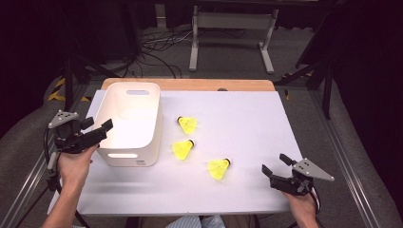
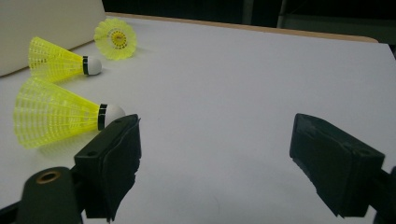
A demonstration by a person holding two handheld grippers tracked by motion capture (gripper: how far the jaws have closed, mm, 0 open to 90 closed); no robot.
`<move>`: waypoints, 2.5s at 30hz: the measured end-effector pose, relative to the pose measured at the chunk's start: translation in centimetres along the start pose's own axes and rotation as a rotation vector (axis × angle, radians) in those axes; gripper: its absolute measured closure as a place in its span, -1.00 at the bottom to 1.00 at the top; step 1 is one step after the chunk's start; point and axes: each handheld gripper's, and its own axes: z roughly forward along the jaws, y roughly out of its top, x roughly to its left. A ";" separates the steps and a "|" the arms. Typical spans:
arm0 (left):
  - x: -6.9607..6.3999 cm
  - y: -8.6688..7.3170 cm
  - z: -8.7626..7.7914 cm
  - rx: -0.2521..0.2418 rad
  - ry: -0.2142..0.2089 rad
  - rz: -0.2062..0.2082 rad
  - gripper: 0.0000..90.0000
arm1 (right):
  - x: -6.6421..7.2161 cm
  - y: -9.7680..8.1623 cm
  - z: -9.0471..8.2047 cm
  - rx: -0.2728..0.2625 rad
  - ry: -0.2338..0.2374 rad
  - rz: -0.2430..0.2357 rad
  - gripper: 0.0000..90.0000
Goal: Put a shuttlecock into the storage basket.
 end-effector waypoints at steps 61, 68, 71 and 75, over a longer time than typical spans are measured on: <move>-6.6 0.8 3.3 0.025 -0.156 0.051 -0.33 | 0.0 0.0 0.0 -0.003 0.007 -0.002 -0.62; -7.4 0.6 4.0 0.036 -0.176 0.056 -0.33 | 0.0 0.0 -0.1 -0.004 0.008 0.000 -0.62; -7.6 0.6 4.2 0.042 -0.181 0.059 -0.33 | 0.0 0.0 -0.1 -0.004 0.007 0.000 -0.62; -8.0 0.7 4.4 0.042 -0.188 0.061 -0.32 | 0.0 0.0 -0.1 -0.004 0.008 0.000 -0.62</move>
